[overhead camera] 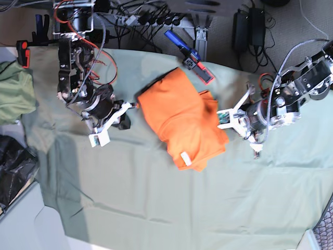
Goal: Fold the T-shirt properly
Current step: 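Drag the folded shirt with both grippers toward the cloth's middle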
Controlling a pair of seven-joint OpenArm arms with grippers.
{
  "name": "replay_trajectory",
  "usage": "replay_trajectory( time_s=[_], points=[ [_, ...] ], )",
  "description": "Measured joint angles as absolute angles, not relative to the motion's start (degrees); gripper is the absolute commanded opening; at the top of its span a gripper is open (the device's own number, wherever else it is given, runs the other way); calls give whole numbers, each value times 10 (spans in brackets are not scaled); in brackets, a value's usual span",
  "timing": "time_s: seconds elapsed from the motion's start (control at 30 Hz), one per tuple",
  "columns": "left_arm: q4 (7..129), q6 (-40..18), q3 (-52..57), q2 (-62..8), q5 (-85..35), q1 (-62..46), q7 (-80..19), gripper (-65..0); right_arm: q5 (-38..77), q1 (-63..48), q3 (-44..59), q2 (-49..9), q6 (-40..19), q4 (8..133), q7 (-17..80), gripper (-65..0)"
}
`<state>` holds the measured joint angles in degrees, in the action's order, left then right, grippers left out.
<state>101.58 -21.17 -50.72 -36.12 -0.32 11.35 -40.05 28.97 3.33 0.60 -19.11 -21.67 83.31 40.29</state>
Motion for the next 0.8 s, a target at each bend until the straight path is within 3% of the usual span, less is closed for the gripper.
replay_trajectory(
  time_s=[0.27, 0.43, 0.8],
  points=[
    [922, -212, -432, -284, 8, 114, -342, -650, 316, 33, 6, -153, -217, 834, 423, -650],
    [856, -250, -374, -243, 9, 115, -311, -650, 326, 11, 6, -147, -217, 850, 423, -650],
    [748, -255, -371, -163, -6, 178, -300, -650, 321, -45, 6, -146, -217, 911, 432, -650]
  ],
)
